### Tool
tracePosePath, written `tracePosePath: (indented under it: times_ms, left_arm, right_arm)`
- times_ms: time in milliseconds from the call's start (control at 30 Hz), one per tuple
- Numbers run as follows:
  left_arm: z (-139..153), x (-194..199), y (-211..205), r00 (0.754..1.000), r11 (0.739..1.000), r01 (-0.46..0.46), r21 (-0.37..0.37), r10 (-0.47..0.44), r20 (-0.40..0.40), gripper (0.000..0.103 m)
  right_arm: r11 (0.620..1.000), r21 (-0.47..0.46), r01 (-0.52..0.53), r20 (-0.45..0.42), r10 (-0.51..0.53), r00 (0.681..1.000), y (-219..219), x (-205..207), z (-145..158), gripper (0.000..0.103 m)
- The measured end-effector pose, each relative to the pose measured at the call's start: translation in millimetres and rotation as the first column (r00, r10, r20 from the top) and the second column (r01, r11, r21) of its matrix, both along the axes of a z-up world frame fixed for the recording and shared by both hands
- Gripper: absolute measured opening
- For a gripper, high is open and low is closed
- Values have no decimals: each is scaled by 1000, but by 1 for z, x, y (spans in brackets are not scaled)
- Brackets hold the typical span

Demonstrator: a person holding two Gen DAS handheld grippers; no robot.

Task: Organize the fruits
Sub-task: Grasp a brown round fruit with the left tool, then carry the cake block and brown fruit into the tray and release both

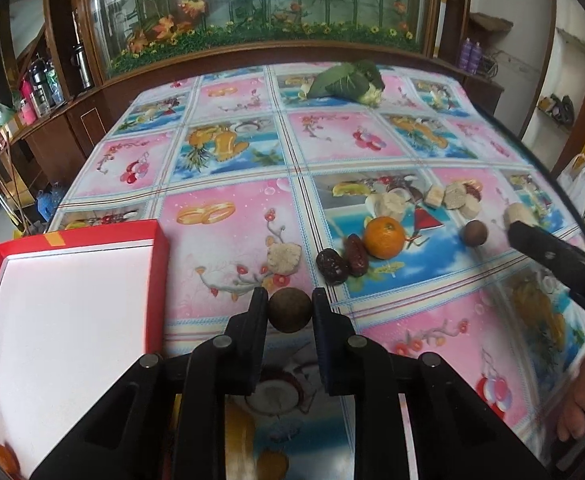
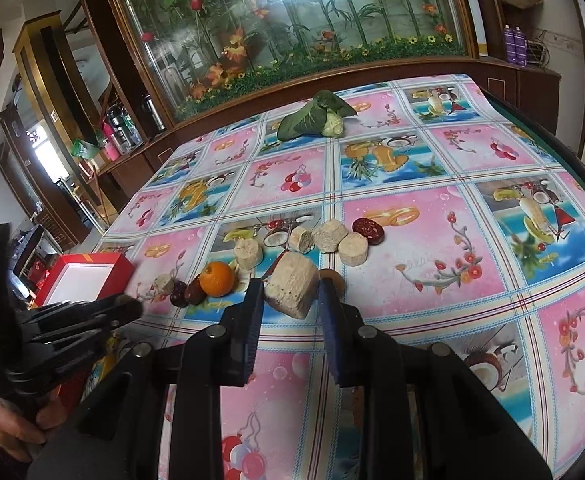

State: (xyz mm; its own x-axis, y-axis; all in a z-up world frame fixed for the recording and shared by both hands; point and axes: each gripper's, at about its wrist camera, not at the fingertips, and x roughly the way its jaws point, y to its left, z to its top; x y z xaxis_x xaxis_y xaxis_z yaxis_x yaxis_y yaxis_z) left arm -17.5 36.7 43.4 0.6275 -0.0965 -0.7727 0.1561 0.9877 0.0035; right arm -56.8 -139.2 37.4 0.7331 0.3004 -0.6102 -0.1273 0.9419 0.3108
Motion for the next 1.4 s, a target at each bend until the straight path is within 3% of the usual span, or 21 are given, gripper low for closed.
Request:
tracePosePath:
  times_ms: [367, 567, 667, 867, 1067, 1267, 1400]
  left_arm:
    - [32, -73, 49, 992, 994, -72, -76, 79, 94, 21]
    - [50, -96, 91, 972, 986, -150, -75, 161, 170, 21]
    - [53, -102, 113, 960, 978, -198, -64, 206, 189, 21]
    - [50, -105, 156, 938, 957, -287, -41, 289, 193, 21]
    - [30, -103, 198, 910, 922, -386, -25, 385, 156, 21]
    - [7, -88, 212, 909, 912, -410, 10, 407, 89, 21]
    - [2, -82, 205, 919, 920, -390, 41, 386, 79, 21]
  right_arm:
    - [993, -89, 76, 52, -71, 996, -1, 2, -2, 30]
    - [986, -120, 115, 54, -109, 993, 0, 1, -4, 30]
    - [991, -89, 98, 58, -93, 994, 15, -8, 3, 30]
    - [990, -44, -132, 67, 135, 989, 113, -26, 18, 30]
    - [936, -15, -352, 30, 353, 935, 215, -32, 31, 30]
    - [896, -62, -440, -56, 437, 898, 284, -32, 14, 30]
    - [887, -62, -458, -123, 449, 885, 298, -24, -2, 30]
